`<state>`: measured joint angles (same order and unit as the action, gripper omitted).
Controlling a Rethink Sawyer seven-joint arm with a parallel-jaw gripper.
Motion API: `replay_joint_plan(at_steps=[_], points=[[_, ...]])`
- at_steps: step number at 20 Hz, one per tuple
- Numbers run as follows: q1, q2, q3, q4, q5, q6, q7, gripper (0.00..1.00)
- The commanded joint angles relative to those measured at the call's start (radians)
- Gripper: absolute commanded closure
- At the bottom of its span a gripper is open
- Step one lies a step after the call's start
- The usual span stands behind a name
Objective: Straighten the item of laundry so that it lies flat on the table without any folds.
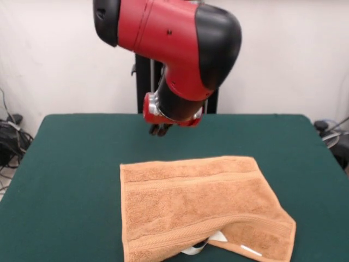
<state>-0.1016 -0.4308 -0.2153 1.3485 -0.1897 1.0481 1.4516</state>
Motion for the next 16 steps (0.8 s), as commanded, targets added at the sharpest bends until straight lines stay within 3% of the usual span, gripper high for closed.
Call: replay_joint_plan(at_steps=[1, 7, 13, 16], points=[[-0.034, -0.019, 0.104, 0.114, 0.046, -0.203, 0.156, 1.0], [-0.033, -0.017, 0.103, 0.125, 0.043, -0.25, 0.155, 1.0], [-0.069, -0.038, 0.145, 0.187, 0.06, -0.457, 0.167, 1.0], [-0.067, -0.022, 0.141, 0.174, 0.062, -0.437, 0.155, 1.0]])
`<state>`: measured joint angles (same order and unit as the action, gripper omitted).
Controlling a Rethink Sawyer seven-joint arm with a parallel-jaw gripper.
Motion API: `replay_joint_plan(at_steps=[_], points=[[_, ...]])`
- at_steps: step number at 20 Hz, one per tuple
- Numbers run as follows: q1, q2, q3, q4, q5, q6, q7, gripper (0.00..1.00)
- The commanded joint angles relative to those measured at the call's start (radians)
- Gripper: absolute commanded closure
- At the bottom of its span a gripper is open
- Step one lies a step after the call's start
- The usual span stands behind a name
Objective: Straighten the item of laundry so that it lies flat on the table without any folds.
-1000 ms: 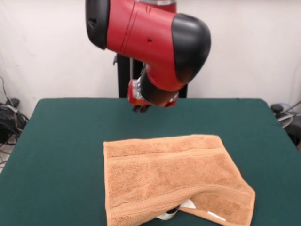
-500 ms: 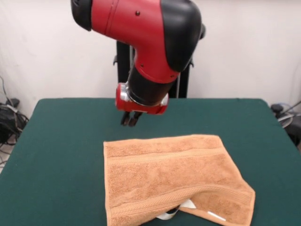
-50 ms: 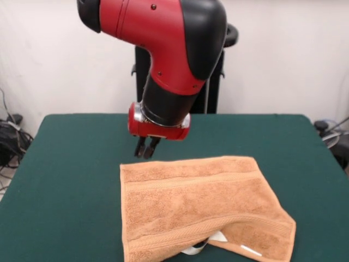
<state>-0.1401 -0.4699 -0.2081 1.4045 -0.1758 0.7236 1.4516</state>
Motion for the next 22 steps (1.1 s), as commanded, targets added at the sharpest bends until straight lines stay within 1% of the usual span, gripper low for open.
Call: replay_joint_plan(at_steps=[1, 2, 6, 11, 16, 22], points=[[-0.023, 0.029, 0.127, 0.104, 0.046, -0.082, 0.148, 1.0], [-0.011, 0.042, 0.112, 0.085, 0.041, -0.046, 0.149, 1.0], [0.001, 0.053, 0.111, 0.072, 0.061, -0.062, 0.182, 1.0], [0.024, 0.056, 0.131, 0.053, 0.121, -0.049, 0.234, 1.0], [0.041, 0.069, 0.128, 0.038, 0.162, -0.046, 0.247, 1.0], [0.033, 0.089, 0.129, 0.037, 0.195, -0.086, 0.237, 1.0]])
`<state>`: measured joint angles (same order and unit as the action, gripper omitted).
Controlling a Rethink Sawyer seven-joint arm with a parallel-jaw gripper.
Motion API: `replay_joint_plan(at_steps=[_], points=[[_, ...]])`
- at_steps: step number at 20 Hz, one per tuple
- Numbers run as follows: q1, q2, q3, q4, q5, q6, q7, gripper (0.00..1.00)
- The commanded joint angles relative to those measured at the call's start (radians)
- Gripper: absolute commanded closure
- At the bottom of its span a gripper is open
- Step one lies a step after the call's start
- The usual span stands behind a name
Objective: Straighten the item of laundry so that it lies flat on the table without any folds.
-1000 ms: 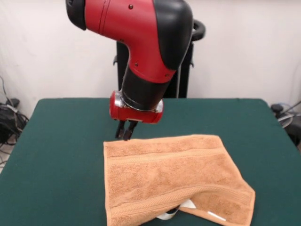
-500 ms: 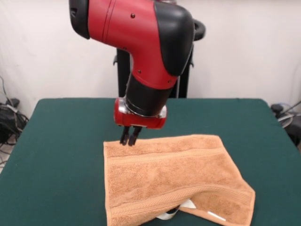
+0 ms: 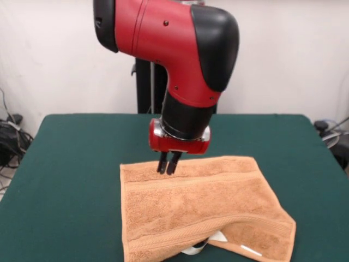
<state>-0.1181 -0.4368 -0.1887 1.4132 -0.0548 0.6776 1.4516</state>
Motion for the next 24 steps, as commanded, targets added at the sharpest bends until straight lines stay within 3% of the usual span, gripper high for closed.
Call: replay_joint_plan(at_steps=[1, 13, 24], points=[[0.008, 0.062, 0.109, 0.028, 0.075, -0.047, 0.231, 1.0], [-0.056, 0.086, 0.143, 0.06, 0.068, -0.158, 0.161, 1.0], [-0.034, 0.161, 0.111, -0.007, 0.051, -0.163, 0.178, 1.0]])
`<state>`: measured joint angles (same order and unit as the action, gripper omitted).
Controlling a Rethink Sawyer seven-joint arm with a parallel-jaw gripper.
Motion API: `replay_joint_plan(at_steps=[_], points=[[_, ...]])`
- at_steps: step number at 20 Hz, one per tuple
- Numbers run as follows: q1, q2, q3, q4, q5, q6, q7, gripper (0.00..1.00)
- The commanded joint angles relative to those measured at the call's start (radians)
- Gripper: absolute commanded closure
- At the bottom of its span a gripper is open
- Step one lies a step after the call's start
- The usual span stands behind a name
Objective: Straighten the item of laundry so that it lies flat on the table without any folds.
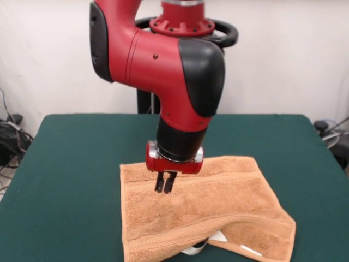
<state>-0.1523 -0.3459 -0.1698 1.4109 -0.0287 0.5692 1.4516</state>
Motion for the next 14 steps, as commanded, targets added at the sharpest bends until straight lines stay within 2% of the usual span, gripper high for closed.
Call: replay_joint_plan(at_steps=[1, 14], points=[[0.001, 0.072, 0.092, -0.006, 0.026, -0.053, 0.178, 1.0], [0.011, 0.075, 0.077, -0.012, 0.03, -0.048, 0.189, 1.0]])
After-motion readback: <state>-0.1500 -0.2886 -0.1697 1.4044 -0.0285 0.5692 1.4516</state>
